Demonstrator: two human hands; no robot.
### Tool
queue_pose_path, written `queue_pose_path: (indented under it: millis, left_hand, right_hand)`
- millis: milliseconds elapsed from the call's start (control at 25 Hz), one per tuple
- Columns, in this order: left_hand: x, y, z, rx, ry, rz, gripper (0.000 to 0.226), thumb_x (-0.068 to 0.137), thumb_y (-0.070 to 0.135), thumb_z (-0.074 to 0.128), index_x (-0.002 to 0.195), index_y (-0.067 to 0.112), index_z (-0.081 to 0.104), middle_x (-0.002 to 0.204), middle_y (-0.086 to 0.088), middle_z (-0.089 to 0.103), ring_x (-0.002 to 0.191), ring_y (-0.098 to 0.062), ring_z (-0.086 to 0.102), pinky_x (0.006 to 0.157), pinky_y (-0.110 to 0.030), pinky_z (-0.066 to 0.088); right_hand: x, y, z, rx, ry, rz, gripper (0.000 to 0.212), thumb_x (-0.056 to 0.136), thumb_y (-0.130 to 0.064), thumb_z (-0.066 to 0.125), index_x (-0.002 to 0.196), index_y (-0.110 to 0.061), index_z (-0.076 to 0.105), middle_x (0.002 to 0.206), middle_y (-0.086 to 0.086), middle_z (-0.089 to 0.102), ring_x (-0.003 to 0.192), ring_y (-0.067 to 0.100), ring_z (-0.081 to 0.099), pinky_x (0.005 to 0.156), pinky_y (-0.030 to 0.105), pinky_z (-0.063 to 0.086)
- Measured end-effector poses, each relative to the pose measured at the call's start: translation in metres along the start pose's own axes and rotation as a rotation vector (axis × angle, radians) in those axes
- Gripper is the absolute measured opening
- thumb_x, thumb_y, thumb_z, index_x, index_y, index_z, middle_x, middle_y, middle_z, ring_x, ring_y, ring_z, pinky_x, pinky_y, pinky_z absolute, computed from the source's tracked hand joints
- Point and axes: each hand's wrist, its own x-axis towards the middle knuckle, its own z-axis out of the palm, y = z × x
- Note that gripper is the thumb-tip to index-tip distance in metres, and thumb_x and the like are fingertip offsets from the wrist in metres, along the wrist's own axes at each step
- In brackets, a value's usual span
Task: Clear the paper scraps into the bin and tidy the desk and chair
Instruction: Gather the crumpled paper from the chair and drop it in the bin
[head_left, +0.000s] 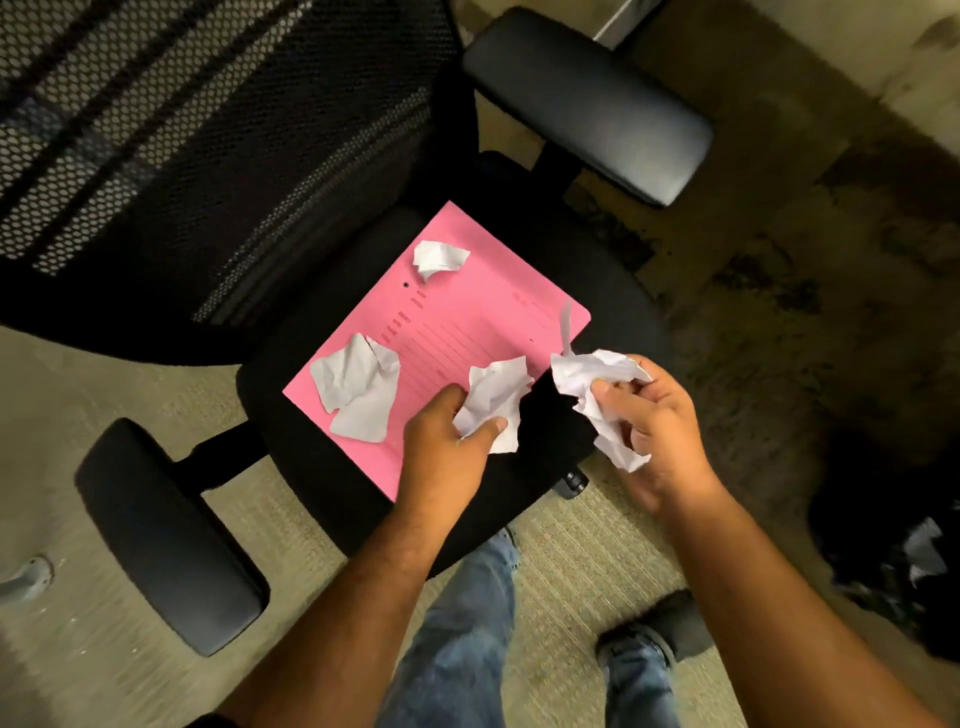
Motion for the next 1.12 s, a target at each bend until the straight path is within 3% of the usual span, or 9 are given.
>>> queue_pose_path:
  millis: [160,320,480,600,760,800,920,1000,1120]
  left_hand:
    - [-0.012,0.022,0.043,0.045,-0.1,0.029,0.023,0.08,0.024,0.086,0.093,0.026,0.067,0.086,0.014,0.072,0.082,-0.003,0.07,0.064,-0.018,0.056]
    - [-0.028,0.044,0.09,0.068,-0.213,0.059,0.031,0.077,0.022,0.086,0.098,0.031,0.065,0.092,0.013,0.074,0.082,0.001,0.07,0.059,-0.013,0.053]
    - [-0.051,0.069,0.157,0.142,-0.38,0.07,0.021,0.087,0.019,0.084,0.098,0.023,0.067,0.099,0.01,0.073,0.09,-0.003,0.071,0.064,-0.02,0.061]
    - [-0.062,0.086,0.206,0.164,-0.415,0.094,0.016,0.088,0.02,0.082,0.096,0.02,0.069,0.094,0.008,0.074,0.087,-0.009,0.072,0.059,-0.015,0.054]
    - [-0.093,0.107,0.284,0.121,-0.501,0.036,0.018,0.086,0.013,0.082,0.101,0.01,0.072,0.095,-0.001,0.075,0.093,-0.026,0.074,0.07,-0.048,0.066]
    - [-0.102,0.11,0.305,0.124,-0.528,0.034,0.018,0.086,0.012,0.082,0.1,0.01,0.072,0.095,-0.003,0.075,0.093,-0.028,0.074,0.072,-0.05,0.066]
    - [-0.124,0.113,0.357,0.179,-0.606,0.038,0.021,0.084,0.012,0.085,0.092,0.023,0.069,0.095,0.004,0.073,0.086,-0.02,0.073,0.055,-0.034,0.062]
    - [-0.142,0.111,0.394,0.227,-0.64,0.025,0.03,0.082,0.013,0.088,0.086,0.028,0.063,0.095,0.009,0.068,0.084,-0.011,0.069,0.049,-0.023,0.057]
    - [-0.161,0.102,0.439,0.301,-0.65,-0.044,0.028,0.08,0.012,0.091,0.095,0.017,0.068,0.1,-0.001,0.071,0.082,-0.013,0.069,0.047,-0.019,0.056]
  right_hand:
    - [-0.036,0.0,-0.061,0.085,0.107,-0.024,0.026,0.095,0.013,0.056,0.106,-0.004,0.072,0.072,0.0,0.071,0.06,0.008,0.067,0.051,0.02,0.052]
    - [-0.065,0.0,-0.124,0.091,0.235,-0.044,0.024,0.094,0.013,0.058,0.116,0.007,0.066,0.079,0.009,0.068,0.06,0.011,0.064,0.05,0.022,0.05]
    - [-0.097,-0.006,-0.198,0.136,0.382,-0.075,0.024,0.094,0.012,0.059,0.115,0.005,0.067,0.078,0.008,0.069,0.06,0.011,0.065,0.05,0.021,0.05]
    - [-0.114,-0.011,-0.242,0.158,0.447,-0.096,0.022,0.095,0.01,0.059,0.115,0.004,0.067,0.079,0.009,0.07,0.061,0.012,0.065,0.052,0.021,0.052]
    - [-0.137,-0.009,-0.314,0.11,0.594,-0.102,0.017,0.095,0.01,0.063,0.103,-0.003,0.07,0.077,0.007,0.073,0.06,0.012,0.067,0.051,0.022,0.053]
    - [-0.143,-0.006,-0.337,0.091,0.66,-0.095,0.018,0.095,0.009,0.065,0.099,-0.007,0.071,0.077,0.003,0.076,0.061,0.012,0.07,0.053,0.023,0.055]
    - [-0.155,0.008,-0.403,0.036,0.803,-0.021,0.019,0.096,0.003,0.067,0.098,-0.015,0.07,0.072,-0.004,0.077,0.06,0.014,0.073,0.05,0.025,0.056]
    - [-0.163,0.02,-0.456,-0.02,0.863,0.049,0.023,0.093,0.003,0.066,0.082,-0.018,0.065,0.059,-0.007,0.067,0.048,0.015,0.062,0.045,0.023,0.047]
    - [-0.161,0.038,-0.529,-0.267,0.959,0.202,0.024,0.091,-0.004,0.065,0.07,-0.015,0.059,0.062,0.002,0.063,0.059,0.022,0.061,0.057,0.028,0.043]
